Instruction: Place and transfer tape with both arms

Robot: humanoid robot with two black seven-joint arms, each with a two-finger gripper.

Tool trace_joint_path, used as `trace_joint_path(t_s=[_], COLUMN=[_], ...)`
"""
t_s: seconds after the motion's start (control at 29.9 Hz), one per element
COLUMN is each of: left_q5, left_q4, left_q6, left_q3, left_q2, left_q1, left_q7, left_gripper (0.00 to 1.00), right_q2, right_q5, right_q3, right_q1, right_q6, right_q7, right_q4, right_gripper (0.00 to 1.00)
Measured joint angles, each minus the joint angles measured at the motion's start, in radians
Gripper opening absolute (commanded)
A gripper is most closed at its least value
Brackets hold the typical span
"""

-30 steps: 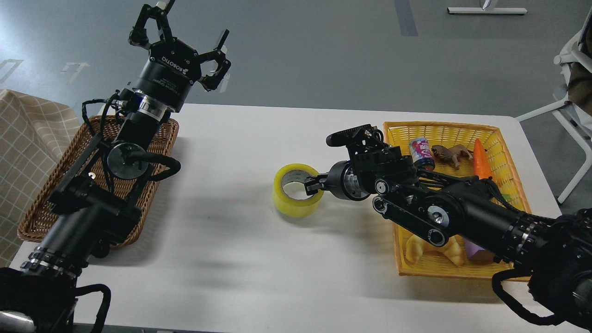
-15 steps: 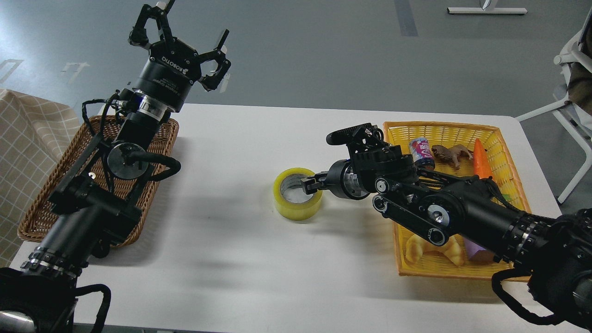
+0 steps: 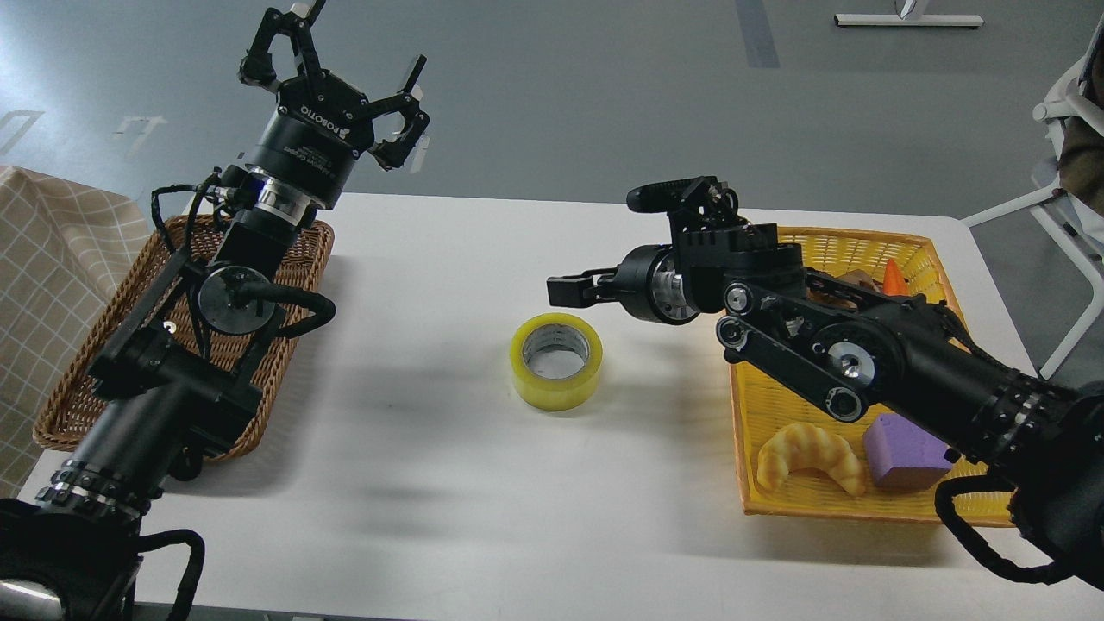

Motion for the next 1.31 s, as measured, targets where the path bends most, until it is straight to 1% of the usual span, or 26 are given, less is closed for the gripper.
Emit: trace_joint_path(t_s=[0.3,0.47,0.8,1.14,1.31], left_q5=[0.0,0.002,0.004,0.006,0.007], left_q4=[0.0,0.0,0.006,0.006,0.006], left_q6=[0.0,0.0,0.0,0.0,0.0], left_q3=[0.005,0.005,0.008,0.014,0.018], left_q2=[0.006,0.01,0.015,0.023,0.021], left_q1=[-0.001,0.0,0.002,0.002,0.002], left_q7=[0.0,0.001,0.004,0.005,0.006], left_gripper=[0.98,0.98,0.98,0.98,0.98], right_q2=[-0.189,-0.259,-0.269,-0.259,-0.244], right_q5=[0.126,0.141,0.197,0.445,0.549], right_q3=[0.106,0.233,0.594,0.909,1.034], right_q1=[-0.013,-0.043,-0.151,-0.265,-0.306], right_q6=[0.0,0.0,0.0,0.0,0.0], right_q7=[0.0,0.001,0.002,0.002,0.002], right_q4=[0.18,0.243,0.318,0.317,0.308], right_gripper=[1.0,1.0,1.0,1.0,1.0])
